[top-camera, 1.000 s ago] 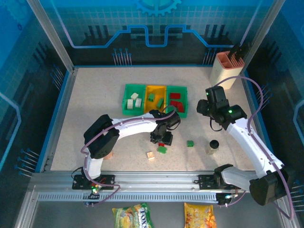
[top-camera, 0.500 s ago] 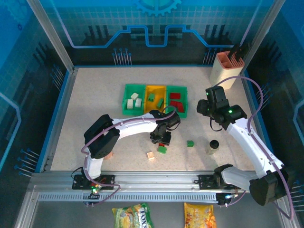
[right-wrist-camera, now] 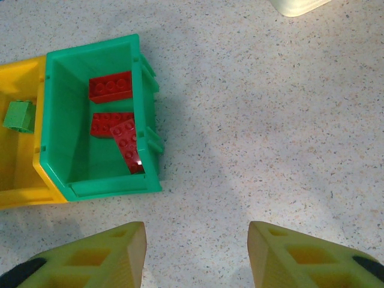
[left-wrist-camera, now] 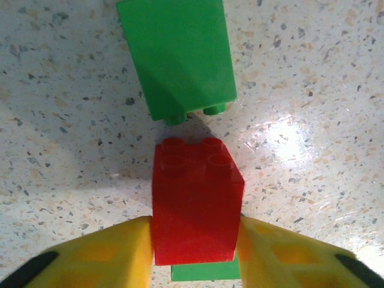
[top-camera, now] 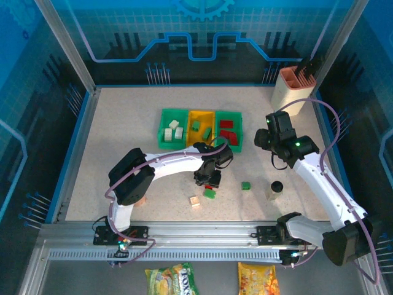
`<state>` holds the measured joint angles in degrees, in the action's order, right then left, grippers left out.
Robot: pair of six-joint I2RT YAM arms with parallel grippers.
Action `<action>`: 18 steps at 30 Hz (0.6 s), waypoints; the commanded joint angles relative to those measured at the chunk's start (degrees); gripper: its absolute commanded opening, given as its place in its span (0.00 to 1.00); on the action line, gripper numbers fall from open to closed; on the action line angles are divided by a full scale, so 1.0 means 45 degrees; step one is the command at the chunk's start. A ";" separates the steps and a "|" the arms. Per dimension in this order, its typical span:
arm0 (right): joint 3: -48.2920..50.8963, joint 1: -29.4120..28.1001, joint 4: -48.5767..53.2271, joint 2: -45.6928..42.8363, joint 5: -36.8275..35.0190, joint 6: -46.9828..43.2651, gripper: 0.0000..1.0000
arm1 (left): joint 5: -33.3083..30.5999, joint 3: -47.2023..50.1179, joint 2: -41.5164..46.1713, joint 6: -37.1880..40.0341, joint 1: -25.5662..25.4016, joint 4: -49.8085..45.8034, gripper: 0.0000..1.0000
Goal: Sort the legos into containers by color
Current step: Pick up the lego from the middle-left of the table.
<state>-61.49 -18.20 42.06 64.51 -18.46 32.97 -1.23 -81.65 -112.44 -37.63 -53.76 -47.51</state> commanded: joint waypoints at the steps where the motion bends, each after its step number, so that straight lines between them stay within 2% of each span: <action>1: -0.0198 0.0176 0.0343 -0.0137 -0.0056 0.0036 0.49 | -0.0074 -0.0413 -0.0090 -0.0037 -0.0046 -0.0373 0.47; 10: -0.0165 0.0176 0.0420 -0.0232 -0.0117 0.0017 0.49 | 0.0111 -0.0257 -0.0539 -0.0017 -0.0046 -0.0068 0.46; 18: -0.0243 0.0195 0.0496 -0.0368 -0.0156 0.0019 0.49 | -0.0438 -0.0308 0.0048 -0.0025 -0.0028 -0.0163 0.37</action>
<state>-61.49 -18.20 42.89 64.07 -18.52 32.95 -1.61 -81.91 -113.84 -37.58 -53.76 -47.53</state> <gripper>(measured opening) 0.489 0.380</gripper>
